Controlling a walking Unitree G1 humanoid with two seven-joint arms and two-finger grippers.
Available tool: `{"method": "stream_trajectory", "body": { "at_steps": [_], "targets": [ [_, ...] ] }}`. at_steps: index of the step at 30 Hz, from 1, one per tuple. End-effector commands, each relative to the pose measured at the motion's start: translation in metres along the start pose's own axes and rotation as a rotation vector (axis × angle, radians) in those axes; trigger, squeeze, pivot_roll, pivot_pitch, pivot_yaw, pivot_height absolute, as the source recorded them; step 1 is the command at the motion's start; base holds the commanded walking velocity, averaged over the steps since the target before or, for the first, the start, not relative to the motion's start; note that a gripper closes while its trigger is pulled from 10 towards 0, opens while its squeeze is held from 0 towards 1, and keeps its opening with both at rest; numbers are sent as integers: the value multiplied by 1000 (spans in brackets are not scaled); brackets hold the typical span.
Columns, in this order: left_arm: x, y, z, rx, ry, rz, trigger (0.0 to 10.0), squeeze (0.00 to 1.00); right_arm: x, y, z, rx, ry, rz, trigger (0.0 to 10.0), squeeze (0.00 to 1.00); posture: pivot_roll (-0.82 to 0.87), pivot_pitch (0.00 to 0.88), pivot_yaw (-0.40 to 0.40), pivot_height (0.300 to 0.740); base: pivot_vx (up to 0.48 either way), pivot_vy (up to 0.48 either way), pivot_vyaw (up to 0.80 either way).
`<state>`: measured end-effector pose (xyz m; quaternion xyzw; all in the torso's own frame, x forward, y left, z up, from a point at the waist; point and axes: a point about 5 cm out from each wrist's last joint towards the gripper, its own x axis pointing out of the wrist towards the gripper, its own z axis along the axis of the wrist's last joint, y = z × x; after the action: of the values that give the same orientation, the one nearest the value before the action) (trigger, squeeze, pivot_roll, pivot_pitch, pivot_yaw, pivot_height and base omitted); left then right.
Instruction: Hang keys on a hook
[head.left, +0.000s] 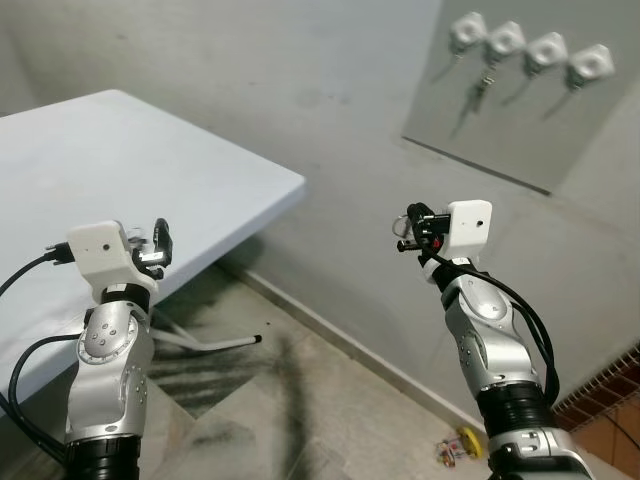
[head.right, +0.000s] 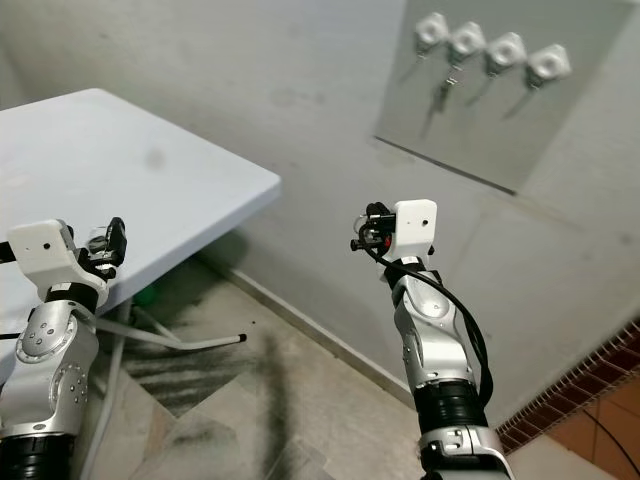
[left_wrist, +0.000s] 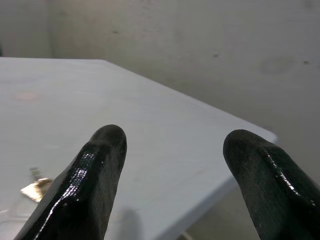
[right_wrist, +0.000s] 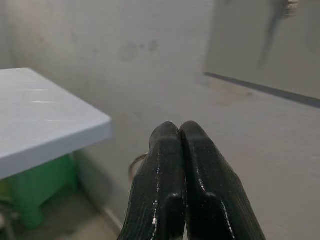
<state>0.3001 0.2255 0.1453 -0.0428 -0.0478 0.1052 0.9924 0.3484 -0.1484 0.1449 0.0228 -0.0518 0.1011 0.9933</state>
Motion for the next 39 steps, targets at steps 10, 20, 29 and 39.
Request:
{"method": "stream_trajectory", "body": {
  "at_steps": [10, 20, 29, 39],
  "targets": [
    [-1, -1, 1, 4, 10, -13, 10000, 0, -1, 1, 2, -1, -6, 9, 10000, 0, -27, 0, -57, 728, 0, 0, -719],
    [-3, -2, -2, 21, 30, -12, 10000, 0, -3, 0, 1, -2, 0, 10, 10000, 0, -28, 0, -57, 728, 0, 0, -719],
    [-3, -5, -2, 27, 39, -37, 10000, 0, -8, -3, 0, 1, -6, -18, 10000, 0, -58, 0, -18, 728, 0, 0, -719],
    [4, -13, -1, 27, 48, -74, 10000, 0, -17, -10, -2, 0, -10, -68, 10000, 0, -97, 0, 9, 728, 0, 0, -719]
  ]
}}
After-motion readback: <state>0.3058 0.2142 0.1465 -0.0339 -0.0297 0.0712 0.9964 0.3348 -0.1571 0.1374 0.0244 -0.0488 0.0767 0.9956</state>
